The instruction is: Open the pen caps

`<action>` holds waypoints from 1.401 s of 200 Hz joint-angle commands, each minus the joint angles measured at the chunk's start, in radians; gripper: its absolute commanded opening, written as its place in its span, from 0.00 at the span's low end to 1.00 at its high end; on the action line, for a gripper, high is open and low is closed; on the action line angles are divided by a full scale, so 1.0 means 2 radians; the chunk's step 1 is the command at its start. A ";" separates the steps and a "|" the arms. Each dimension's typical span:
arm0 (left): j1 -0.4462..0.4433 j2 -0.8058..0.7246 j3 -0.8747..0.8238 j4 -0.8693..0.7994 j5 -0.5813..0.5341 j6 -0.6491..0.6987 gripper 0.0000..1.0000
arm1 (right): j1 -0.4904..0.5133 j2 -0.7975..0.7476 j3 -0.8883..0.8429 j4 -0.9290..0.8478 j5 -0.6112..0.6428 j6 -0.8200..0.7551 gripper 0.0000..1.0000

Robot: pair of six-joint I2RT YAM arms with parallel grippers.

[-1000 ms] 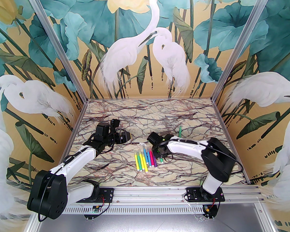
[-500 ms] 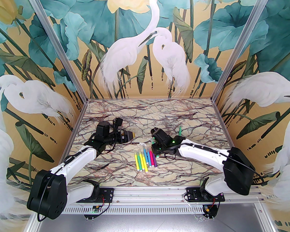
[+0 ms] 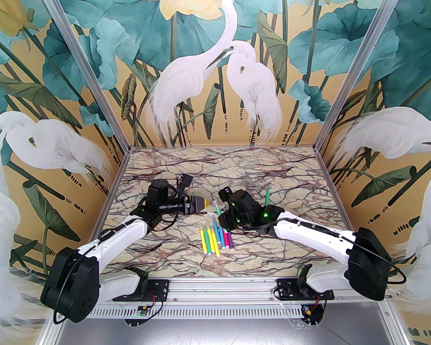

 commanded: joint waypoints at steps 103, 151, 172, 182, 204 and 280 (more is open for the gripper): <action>-0.032 0.024 0.032 0.020 0.025 -0.007 0.58 | 0.016 -0.017 0.017 0.030 -0.013 -0.030 0.16; -0.037 0.030 0.038 0.023 0.024 -0.009 0.44 | 0.020 -0.010 0.025 0.034 -0.016 -0.036 0.16; -0.038 0.029 0.037 0.022 0.023 -0.009 0.36 | 0.020 -0.009 0.026 0.035 -0.012 -0.036 0.16; -0.038 0.029 0.036 0.022 0.023 -0.009 0.30 | 0.020 -0.009 0.027 0.036 -0.012 -0.037 0.16; -0.038 0.029 0.037 0.020 0.023 -0.009 0.19 | 0.020 -0.007 0.027 0.037 -0.011 -0.037 0.17; -0.038 0.032 0.045 0.024 0.033 -0.023 0.05 | 0.020 0.001 0.020 0.045 0.005 -0.036 0.44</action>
